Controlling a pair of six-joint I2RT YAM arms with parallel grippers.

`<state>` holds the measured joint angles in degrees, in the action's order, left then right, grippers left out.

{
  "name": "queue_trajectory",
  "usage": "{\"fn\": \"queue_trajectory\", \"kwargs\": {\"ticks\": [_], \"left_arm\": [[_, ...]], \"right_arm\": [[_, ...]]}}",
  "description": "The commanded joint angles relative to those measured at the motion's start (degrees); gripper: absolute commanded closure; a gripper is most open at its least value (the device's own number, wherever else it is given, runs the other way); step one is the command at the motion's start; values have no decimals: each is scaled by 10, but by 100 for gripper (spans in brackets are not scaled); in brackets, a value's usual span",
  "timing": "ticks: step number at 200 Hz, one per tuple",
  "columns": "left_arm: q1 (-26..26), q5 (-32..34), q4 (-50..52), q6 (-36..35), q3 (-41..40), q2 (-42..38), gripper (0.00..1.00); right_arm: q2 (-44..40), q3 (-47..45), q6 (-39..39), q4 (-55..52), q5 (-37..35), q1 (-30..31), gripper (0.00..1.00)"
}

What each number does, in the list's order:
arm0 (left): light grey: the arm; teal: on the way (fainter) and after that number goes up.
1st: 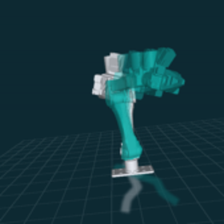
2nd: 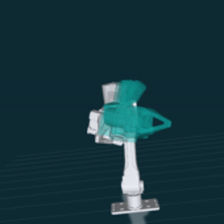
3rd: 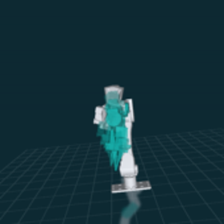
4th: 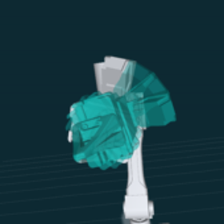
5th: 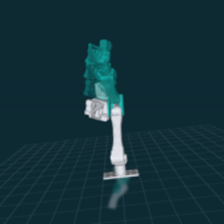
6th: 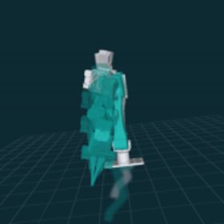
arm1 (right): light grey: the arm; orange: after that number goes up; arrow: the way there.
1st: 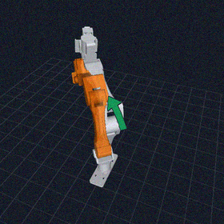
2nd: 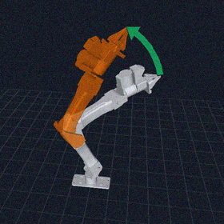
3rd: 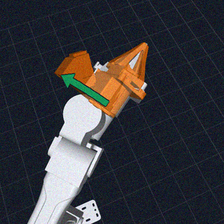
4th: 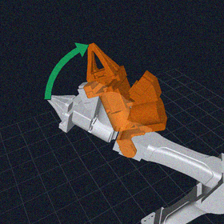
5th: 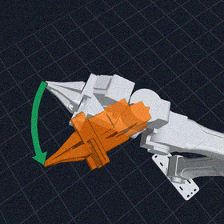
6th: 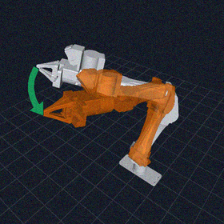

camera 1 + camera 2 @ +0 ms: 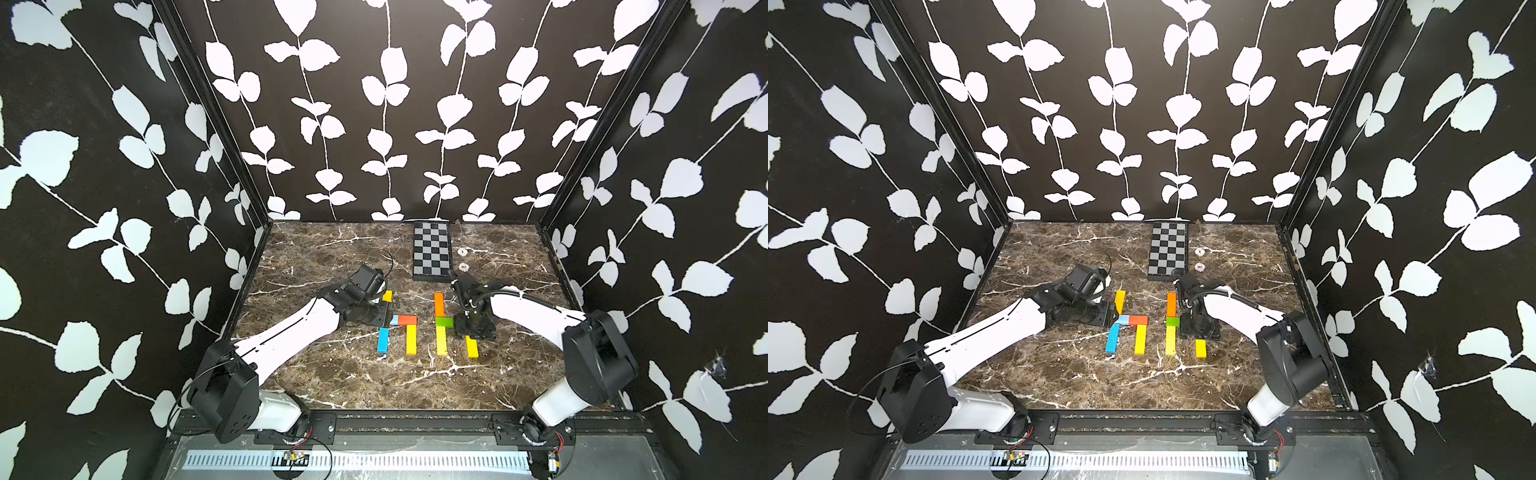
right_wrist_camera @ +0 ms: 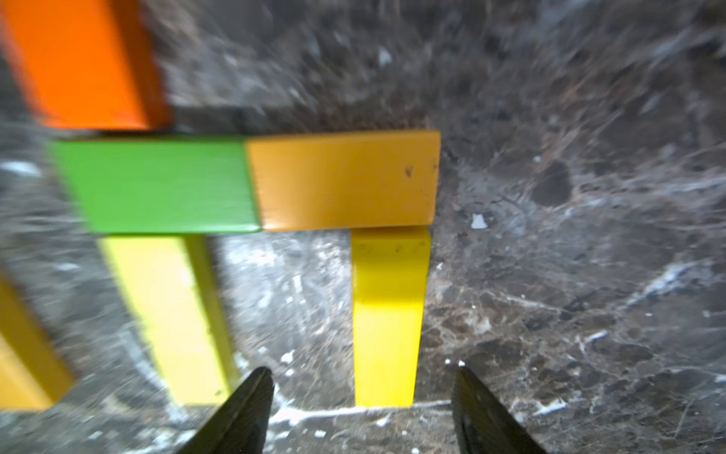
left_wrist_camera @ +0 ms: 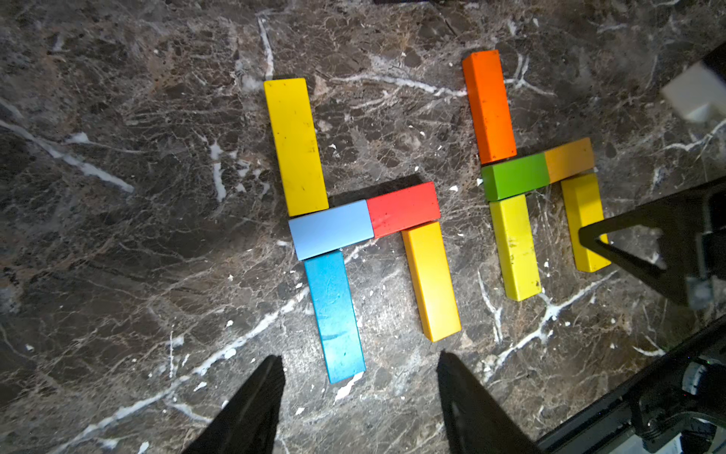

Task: Assemble the letter h with building blocks
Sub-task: Assemble the building block at the center of the board, then reset both arms

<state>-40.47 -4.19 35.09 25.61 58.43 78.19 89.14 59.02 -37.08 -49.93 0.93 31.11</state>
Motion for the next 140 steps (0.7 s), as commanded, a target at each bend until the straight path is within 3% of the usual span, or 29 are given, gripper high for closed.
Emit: {"fn": "queue_trajectory", "kwargs": {"ticks": [1, 31, 51, 70, 88, 98, 111, 129, 140], "left_arm": [[0, 26, 31, -24, 39, -35, 34], [0, 88, 37, -81, 96, -71, 30], [0, 190, -13, -124, 98, -128, 23], [0, 369, -129, -184, 40, -179, 14], [19, 448, -246, -299, -32, -184, 7], [31, 507, -328, -347, -69, -160, 1], [78, 522, -337, -354, -77, -104, 1], [162, 536, -330, -308, -71, -16, 1], [204, 533, -379, -298, -98, 18, 1]], "right_arm": [[-70, 34, 1, -35, -20, -2, 21], [-199, 71, 13, -34, -104, -3, 11], [-299, 50, 20, 7, -179, -3, 4], [-409, -50, 3, 103, -271, -3, 1], [-528, -187, 25, 215, -353, -3, 1], [-580, -252, 76, 279, -381, -5, 1], [-568, -280, 110, 289, -431, -22, 1], [-458, -264, 121, 244, -476, -76, 1], [-399, -265, 120, 250, -524, -107, 1]]}}
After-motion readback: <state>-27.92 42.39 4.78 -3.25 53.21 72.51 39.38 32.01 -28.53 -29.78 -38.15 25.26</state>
